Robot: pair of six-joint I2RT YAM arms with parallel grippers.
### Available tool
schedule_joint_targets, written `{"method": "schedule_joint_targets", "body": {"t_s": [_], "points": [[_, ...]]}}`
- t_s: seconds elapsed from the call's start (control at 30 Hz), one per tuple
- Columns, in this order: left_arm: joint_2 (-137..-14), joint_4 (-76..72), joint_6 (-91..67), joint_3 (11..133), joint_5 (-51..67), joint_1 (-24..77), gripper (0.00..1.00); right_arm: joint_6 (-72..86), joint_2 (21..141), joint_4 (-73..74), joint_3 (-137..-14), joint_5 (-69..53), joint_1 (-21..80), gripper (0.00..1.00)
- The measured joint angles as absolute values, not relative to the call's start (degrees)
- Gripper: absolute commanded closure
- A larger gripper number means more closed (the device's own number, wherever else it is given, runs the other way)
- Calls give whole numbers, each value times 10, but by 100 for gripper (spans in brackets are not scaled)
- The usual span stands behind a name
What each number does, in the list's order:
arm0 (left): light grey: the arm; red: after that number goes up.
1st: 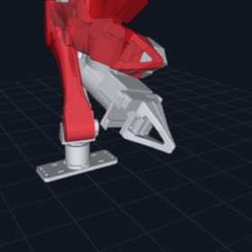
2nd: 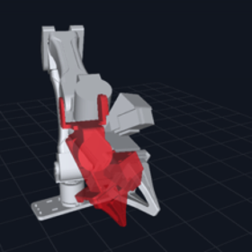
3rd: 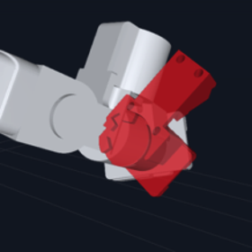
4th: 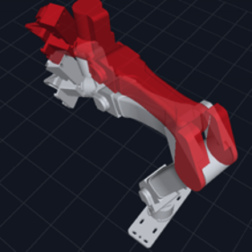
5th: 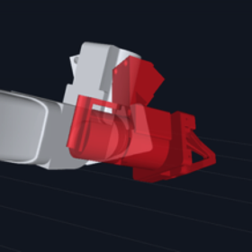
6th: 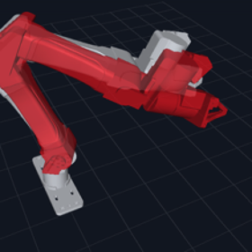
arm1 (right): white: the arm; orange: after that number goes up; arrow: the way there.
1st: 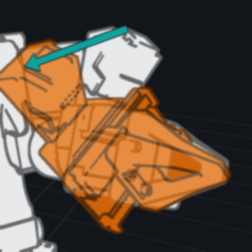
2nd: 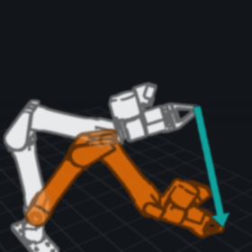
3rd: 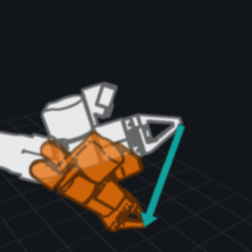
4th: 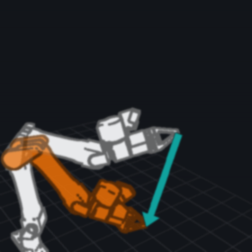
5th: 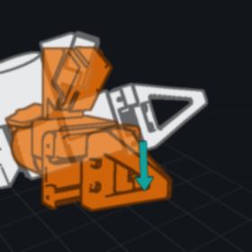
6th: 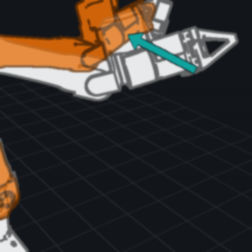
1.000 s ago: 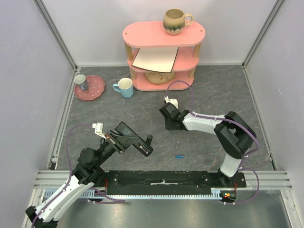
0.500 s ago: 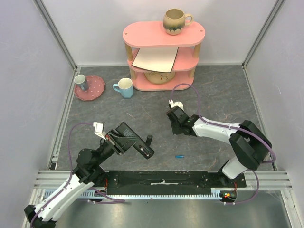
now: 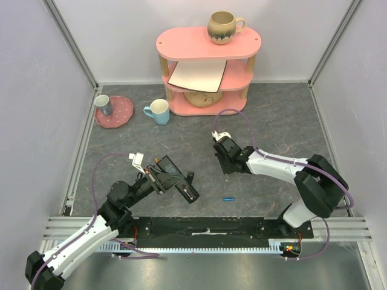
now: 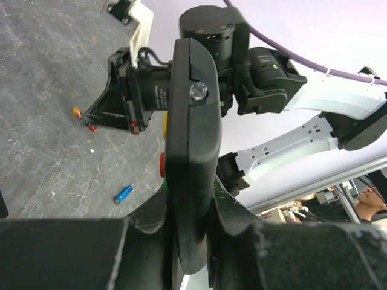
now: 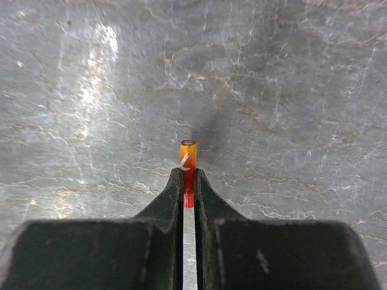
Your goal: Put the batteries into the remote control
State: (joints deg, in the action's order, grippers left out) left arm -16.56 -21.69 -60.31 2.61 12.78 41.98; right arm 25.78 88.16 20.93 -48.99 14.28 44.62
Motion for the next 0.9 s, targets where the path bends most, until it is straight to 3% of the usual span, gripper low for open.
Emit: {"method": "schedule_joint_targets", "body": {"t_s": [0.13,0.37,0.9], "points": [[-165,-229,-603,26,128,420,98,248,902,226,-490,136,446,100],[-158,-229,-603,26,135,420,98,245,919,239,-501,131,446,74],[-127,-224,-600,26,137,420,98,246,919,258,-502,128,451,69]]}}
